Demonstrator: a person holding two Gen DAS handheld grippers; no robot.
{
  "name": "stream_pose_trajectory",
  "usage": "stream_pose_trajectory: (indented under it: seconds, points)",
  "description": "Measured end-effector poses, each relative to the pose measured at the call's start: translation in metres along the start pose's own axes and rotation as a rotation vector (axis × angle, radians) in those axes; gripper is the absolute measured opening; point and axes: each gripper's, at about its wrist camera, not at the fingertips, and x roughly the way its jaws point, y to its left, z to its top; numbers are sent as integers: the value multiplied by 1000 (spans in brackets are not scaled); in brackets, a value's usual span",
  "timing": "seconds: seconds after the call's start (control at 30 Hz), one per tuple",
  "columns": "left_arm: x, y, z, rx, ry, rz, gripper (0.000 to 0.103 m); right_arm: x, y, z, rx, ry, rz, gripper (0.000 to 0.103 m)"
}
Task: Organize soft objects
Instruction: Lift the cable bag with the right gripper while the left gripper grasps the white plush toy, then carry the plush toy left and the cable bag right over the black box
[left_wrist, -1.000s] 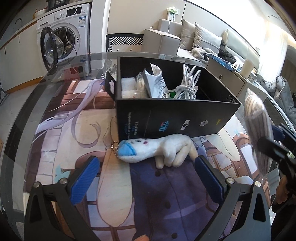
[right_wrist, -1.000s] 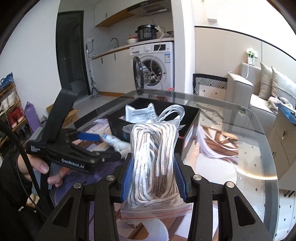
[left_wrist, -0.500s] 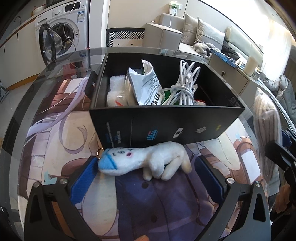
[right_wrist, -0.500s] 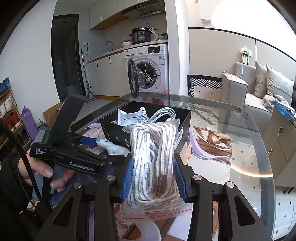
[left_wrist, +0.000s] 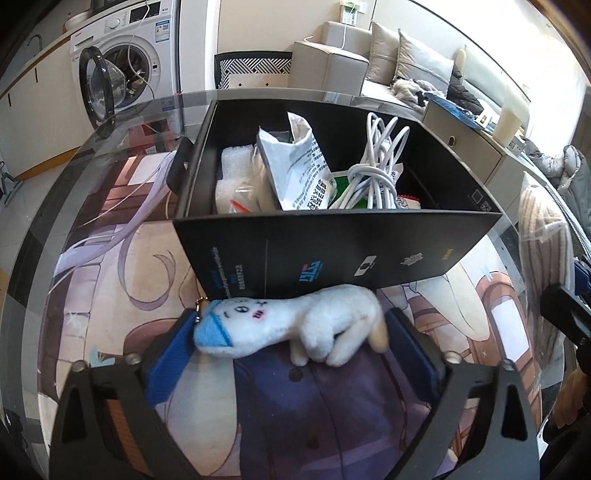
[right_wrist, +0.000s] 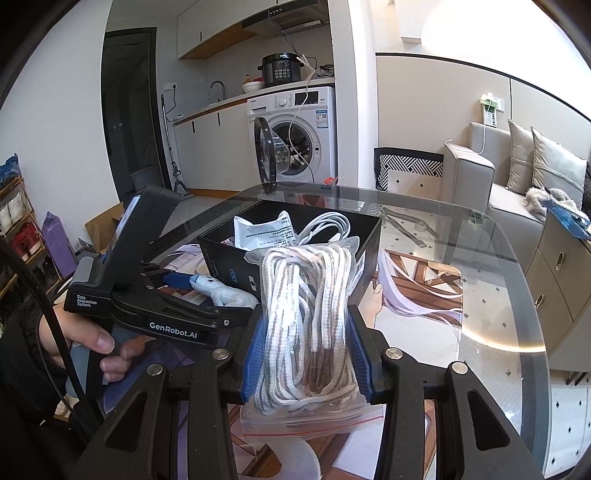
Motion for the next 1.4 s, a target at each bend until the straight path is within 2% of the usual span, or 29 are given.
stream_pose_trajectory:
  seconds: [0.13,0.43,1.0,1.4]
  points:
    - [-5,5,-3,-8,-9,-21,88,0,-1,1,0,-1,0,42]
    - [-17,15,-9,-23,-34,-58,86,-1,-2,2,-4,-7,-2,42]
    - [-58,26,-20,-33,-132,-104,86,-3,2,14,2,-34,-25,42]
    - [-84,33,-7,-38,-225,-107,86,5,-3,30,59,-67,-24,42]
